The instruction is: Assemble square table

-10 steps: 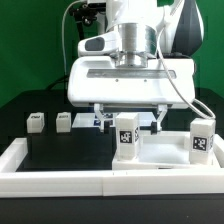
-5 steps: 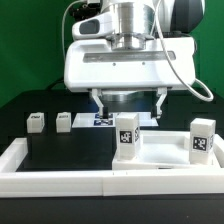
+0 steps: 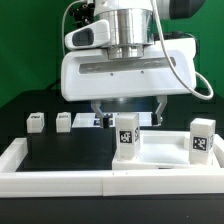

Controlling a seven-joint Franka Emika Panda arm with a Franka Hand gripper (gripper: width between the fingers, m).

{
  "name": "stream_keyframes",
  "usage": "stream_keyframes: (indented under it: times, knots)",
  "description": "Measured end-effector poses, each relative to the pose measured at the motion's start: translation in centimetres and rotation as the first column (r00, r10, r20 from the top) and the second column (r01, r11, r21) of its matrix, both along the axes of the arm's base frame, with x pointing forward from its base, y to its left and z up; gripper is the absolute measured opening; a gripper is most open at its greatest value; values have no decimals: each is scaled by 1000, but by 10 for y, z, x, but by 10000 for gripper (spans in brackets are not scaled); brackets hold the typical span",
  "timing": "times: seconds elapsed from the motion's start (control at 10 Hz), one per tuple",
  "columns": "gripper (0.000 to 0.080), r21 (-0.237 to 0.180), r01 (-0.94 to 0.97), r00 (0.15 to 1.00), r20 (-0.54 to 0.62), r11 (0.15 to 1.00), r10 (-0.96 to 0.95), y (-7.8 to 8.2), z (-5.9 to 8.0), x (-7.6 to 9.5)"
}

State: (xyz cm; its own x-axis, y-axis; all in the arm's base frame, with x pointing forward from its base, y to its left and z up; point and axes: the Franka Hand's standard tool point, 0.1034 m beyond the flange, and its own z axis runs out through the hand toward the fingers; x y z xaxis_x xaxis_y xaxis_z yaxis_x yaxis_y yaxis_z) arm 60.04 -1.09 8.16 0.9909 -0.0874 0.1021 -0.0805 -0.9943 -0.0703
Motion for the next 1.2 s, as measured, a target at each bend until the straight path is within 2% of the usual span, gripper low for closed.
stream_keyframes:
  times: [0.1,0.2,0.4,0.5,0.6,0.7,0.8,1.2]
  knots:
    - [649,20,-1,997,-80,1000,3,-2,1,2]
    - [649,21,2,996,-88,1000,0,-6,2,9]
    - [649,20,1,996,-86,1000,1,-5,1,9]
    - [522,18,2,997,-81,1000,0,-5,0,9]
    - [522,17,2,997,-78,1000,-1,-5,-1,9]
    - [370,17,2,997,-78,1000,-1,-5,-1,9]
    - [290,17,3,997,-78,1000,-2,-6,-1,10]
    - [290,18,26,997,-80,1000,-24,-6,-1,10]
